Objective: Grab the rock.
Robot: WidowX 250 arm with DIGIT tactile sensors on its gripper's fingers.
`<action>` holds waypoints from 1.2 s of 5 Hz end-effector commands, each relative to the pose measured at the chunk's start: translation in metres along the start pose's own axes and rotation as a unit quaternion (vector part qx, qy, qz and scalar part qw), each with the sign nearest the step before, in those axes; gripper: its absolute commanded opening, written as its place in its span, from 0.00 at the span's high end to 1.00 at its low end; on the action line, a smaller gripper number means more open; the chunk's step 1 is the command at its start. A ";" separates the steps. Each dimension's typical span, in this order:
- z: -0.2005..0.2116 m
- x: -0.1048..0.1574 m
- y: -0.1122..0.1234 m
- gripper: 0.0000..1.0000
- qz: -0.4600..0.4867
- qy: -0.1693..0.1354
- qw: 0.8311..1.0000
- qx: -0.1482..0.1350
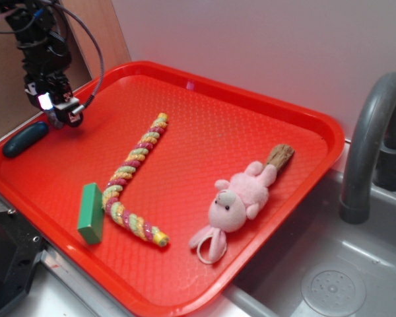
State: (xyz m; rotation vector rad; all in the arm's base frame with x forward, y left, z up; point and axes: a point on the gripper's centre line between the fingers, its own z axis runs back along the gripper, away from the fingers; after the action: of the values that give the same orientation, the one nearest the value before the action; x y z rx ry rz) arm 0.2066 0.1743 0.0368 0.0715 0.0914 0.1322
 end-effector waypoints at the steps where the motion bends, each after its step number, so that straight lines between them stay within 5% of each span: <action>1: -0.005 -0.001 -0.011 1.00 0.009 0.033 0.997 0.071; 4: 0.018 -0.005 -0.024 1.00 0.019 0.048 0.995 0.085; 5: 0.074 -0.012 -0.065 1.00 0.036 0.010 0.999 -0.011; 6: 0.131 -0.032 -0.100 1.00 0.037 -0.011 0.996 -0.076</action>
State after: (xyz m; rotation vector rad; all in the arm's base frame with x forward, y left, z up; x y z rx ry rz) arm 0.1981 0.0587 0.1429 -0.0862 0.1234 0.2131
